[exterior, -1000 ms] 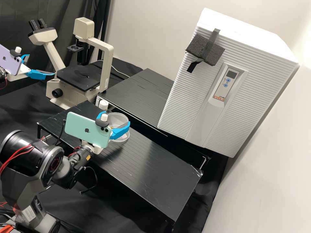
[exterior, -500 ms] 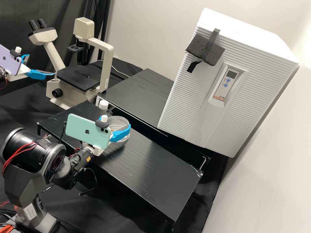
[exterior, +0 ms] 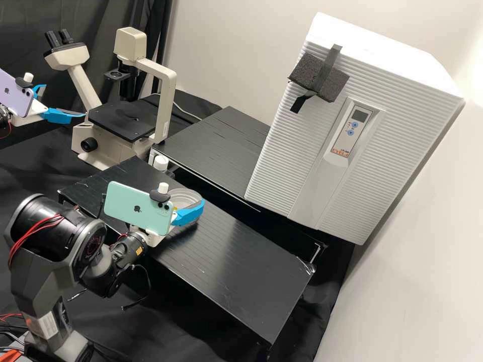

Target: Close the petri dish lid.

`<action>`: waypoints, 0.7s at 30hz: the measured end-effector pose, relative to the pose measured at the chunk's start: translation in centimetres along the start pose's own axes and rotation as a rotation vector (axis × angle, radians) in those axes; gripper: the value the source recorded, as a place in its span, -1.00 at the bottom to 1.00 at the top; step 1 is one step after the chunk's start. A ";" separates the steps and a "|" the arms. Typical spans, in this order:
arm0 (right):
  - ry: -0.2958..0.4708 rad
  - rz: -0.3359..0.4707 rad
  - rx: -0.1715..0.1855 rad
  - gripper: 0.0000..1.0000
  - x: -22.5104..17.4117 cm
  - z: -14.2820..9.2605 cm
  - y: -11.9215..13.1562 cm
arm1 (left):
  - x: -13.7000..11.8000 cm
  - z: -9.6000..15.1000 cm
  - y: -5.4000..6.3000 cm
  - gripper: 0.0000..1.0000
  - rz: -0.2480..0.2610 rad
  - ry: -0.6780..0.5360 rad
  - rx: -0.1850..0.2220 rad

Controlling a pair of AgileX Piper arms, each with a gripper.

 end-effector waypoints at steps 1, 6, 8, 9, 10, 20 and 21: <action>-0.006 0.000 -0.001 -1.00 -0.1 0.1 0.0 | 0.0 0.0 0.0 1.00 0.000 0.000 0.000; -0.007 0.003 -0.003 1.00 -0.2 0.3 0.0 | 0.0 0.0 0.0 1.00 0.000 0.000 0.000; -0.007 0.003 -0.003 1.00 -0.2 0.3 0.0 | 0.0 0.0 0.0 1.00 0.000 0.000 0.000; -0.007 0.003 -0.003 1.00 -0.2 0.3 0.0 | 0.0 0.0 0.0 1.00 0.000 0.000 0.000; -0.007 0.003 -0.003 1.00 -0.2 0.3 0.0 | 0.0 0.0 0.0 1.00 0.000 0.000 0.000; -0.019 0.002 -0.005 1.00 -0.4 0.5 0.0 | 0.0 0.0 0.0 1.00 0.000 0.000 0.000; -0.021 0.000 -0.005 1.00 -0.5 0.6 0.0 | 0.0 0.0 0.0 1.00 0.000 0.000 0.000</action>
